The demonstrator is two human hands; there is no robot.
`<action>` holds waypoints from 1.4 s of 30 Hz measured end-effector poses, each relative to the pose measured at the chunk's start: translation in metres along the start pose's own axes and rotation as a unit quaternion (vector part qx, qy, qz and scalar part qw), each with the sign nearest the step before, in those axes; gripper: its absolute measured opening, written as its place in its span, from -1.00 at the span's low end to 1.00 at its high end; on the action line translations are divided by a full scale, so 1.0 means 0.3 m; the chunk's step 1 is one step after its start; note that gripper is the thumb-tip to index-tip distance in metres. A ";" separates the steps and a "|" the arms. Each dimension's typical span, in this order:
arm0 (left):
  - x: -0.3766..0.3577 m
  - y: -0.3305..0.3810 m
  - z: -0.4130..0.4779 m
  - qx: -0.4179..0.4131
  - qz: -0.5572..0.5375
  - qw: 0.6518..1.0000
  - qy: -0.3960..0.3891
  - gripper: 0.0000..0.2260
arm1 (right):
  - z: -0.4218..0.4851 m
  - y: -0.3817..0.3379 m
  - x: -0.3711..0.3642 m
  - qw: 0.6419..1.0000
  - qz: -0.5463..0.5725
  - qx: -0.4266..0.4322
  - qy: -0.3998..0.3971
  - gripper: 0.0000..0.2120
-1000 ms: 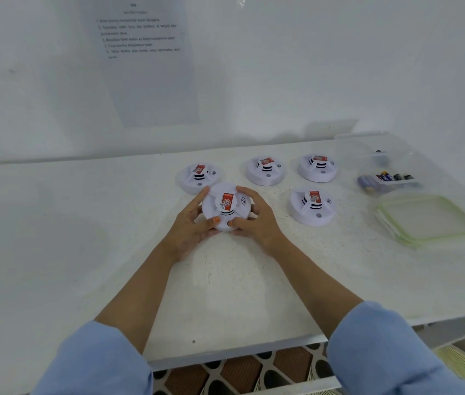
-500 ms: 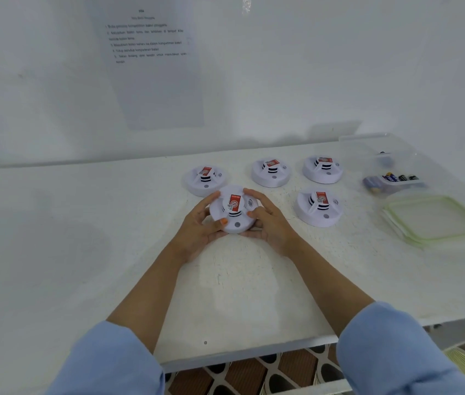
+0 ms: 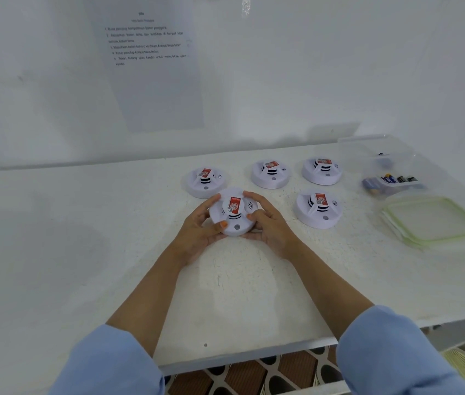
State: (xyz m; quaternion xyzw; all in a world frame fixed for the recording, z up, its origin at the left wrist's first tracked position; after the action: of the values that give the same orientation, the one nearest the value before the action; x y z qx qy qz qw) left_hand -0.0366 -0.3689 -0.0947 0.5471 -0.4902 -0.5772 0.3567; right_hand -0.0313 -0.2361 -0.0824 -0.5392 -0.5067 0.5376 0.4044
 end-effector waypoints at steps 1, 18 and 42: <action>0.000 0.000 0.001 -0.001 0.001 1.000 0.000 -0.57 | 0.000 -0.001 0.000 1.000 -0.001 0.001 0.000 -0.66; -0.002 0.000 0.000 0.001 -0.012 1.000 0.003 -0.55 | 0.005 0.006 0.000 1.000 0.003 0.003 -0.010 -0.65; -0.003 0.004 -0.004 -0.002 -0.006 1.000 0.002 -0.55 | 0.006 0.010 0.006 1.000 -0.005 0.003 -0.002 -0.67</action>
State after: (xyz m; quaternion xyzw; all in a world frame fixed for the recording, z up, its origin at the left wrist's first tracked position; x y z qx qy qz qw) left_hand -0.0356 -0.3687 -0.0932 0.5500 -0.4851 -0.5796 0.3554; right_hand -0.0329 -0.2352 -0.0859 -0.5341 -0.5091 0.5380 0.4075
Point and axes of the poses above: each hand's wrist, its own z-axis towards the middle knuckle, its own x-axis out of the back of the hand, y = z × x, the point moved 9 cm from there along z, towards the middle knuckle, and after that the axes turned 5 degrees about y, right-handed, at the moved point
